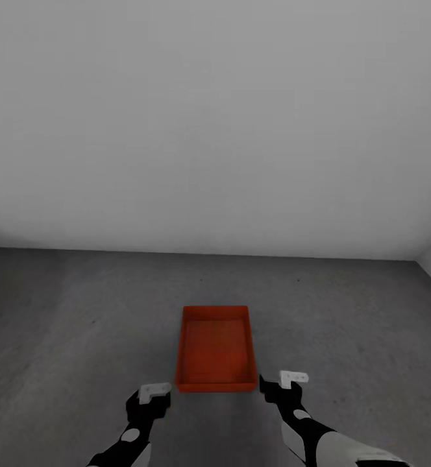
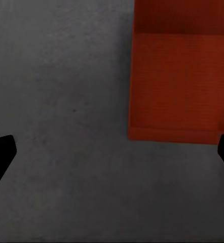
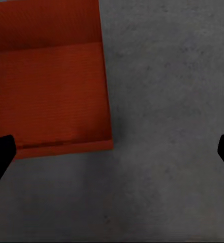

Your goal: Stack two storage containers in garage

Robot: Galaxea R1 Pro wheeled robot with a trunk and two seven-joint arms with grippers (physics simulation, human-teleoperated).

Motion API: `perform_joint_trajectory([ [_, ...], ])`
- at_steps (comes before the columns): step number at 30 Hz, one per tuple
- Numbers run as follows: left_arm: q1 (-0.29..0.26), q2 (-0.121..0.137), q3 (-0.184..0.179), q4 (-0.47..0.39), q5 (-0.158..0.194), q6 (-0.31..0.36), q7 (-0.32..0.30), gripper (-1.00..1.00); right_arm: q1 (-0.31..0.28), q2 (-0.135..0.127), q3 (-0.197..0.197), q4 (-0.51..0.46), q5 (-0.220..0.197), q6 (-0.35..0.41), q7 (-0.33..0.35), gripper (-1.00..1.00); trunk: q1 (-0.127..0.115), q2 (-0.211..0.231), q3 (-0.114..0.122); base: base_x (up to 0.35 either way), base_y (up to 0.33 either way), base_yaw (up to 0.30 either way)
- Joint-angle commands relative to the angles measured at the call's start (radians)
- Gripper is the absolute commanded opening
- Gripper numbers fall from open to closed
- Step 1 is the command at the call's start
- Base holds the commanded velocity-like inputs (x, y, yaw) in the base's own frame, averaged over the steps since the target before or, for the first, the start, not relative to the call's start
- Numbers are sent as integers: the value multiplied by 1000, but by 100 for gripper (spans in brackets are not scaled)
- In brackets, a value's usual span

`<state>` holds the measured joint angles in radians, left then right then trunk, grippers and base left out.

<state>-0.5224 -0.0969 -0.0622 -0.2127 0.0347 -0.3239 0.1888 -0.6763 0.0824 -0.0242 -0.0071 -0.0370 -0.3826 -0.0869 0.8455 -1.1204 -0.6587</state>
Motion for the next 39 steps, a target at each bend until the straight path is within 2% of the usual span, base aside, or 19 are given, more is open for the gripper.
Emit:
perform_joint_trajectory([
  [1,-1,0,-7,1,4,-3,6,100,-1,0,-2,1,-4,-4,-1,100,-1,-1,-1,-348,0,0],
  [12,-1,3,-7,0,2,-4,5,100,-1,-3,-1,1,-7,-3,-1,100,-1,-1,-1,-283,0,0],
  [14,-1,8,-7,0,1,-4,5,100,-1,-11,-1,1,-7,-2,-1,100,-1,-1,-1,-60,0,0],
  [16,-1,21,-6,0,0,-4,5,100,-1,-36,-1,2,-8,0,-1,100,-1,-1,-1,-31,0,0],
  [18,-1,57,-5,1,1,2,5,100,-1,-89,0,9,-8,4,5,100,-1,-1,-1,-14,0,0],
  [19,-1,69,-5,3,2,4,4,100,-1,-101,1,15,-9,5,7,100,-1,-1,-1,-9,0,0],
  [21,-1,133,-4,42,8,9,-1,100,-6,-137,0,31,-9,6,11,100,-1,-1,-1,-5,0,0],
  [23,-1,205,-2,119,32,6,-10,100,-11,-159,0,37,-6,7,15,100,-1,-1,-1,-2,0,0],
  [24,-1,218,-1,138,44,6,-13,100,-12,-163,1,38,-4,7,15,100,-1,-1,-1,-1,0,0],
  [26,2,252,0,182,100,8,-28,100,-13,-171,3,40,1,8,18,100,-1,-1,-1,0,0,0],
  [30,5,269,1,203,147,14,-58,100,17,-169,4,40,3,34,24,100,-1,-1,-1,0,0,0],
  [34,10,268,1,211,167,17,-102,100,142,-167,6,41,4,136,38,100,-1,-1,-1,0,0,0],
  [36,17,264,1,213,170,26,-126,100,191,-166,7,41,5,161,46,100,-1,-1,-1,0,0,0],
  [38,39,258,1,213,171,62,-148,100,236,-165,7,41,6,182,53,100,-1,-1,-1,0,0,0],
  [39,55,253,1,213,172,100,-162,100,263,-164,7,41,5,196,55,100,-1,-1,-1,0,0,0],
])
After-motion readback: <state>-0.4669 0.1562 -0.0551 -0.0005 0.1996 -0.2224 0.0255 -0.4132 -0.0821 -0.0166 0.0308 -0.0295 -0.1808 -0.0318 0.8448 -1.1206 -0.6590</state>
